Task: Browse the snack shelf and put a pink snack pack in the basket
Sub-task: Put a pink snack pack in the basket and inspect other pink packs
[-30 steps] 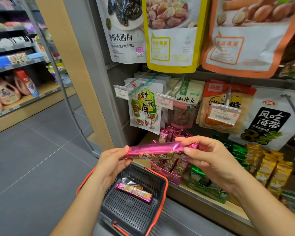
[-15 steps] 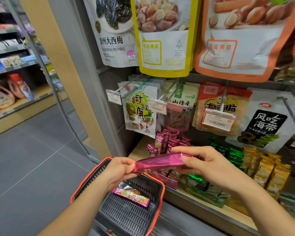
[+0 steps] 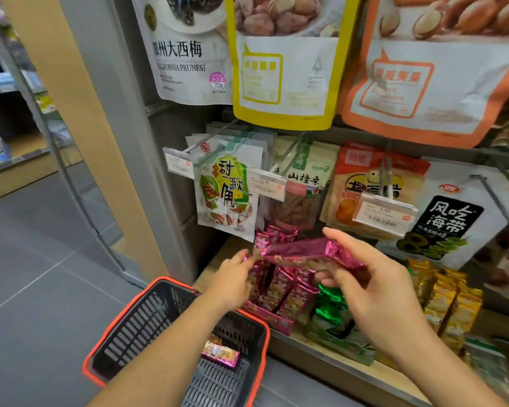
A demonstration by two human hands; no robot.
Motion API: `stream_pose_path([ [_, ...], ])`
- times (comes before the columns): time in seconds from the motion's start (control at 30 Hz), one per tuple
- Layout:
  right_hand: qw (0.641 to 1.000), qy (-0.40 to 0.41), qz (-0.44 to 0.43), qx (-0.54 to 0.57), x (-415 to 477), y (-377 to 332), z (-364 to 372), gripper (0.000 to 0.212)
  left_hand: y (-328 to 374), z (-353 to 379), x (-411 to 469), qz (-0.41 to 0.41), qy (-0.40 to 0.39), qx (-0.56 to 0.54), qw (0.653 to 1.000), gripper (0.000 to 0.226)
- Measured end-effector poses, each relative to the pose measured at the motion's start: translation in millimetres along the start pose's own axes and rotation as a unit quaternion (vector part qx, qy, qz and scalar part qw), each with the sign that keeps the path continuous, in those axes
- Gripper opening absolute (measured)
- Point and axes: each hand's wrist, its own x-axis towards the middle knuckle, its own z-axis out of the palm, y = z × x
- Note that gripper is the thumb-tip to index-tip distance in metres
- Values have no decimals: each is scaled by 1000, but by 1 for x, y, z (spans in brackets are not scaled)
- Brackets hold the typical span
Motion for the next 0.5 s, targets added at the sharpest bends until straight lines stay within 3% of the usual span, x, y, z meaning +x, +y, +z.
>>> stream_pose_path([
  [0.2,998,17,-46,-48,31,-9,28,52,-8,-4,-1,-4,50,-39,998,32],
  [0.37,980,-40,-41,-191,72,14,75,29,-16,2,-9,23,58,-40,997,32],
  [0.5,963,-97,-7,-250,86,46,109,35,-17,6,-11,28,86,-73,993,35],
])
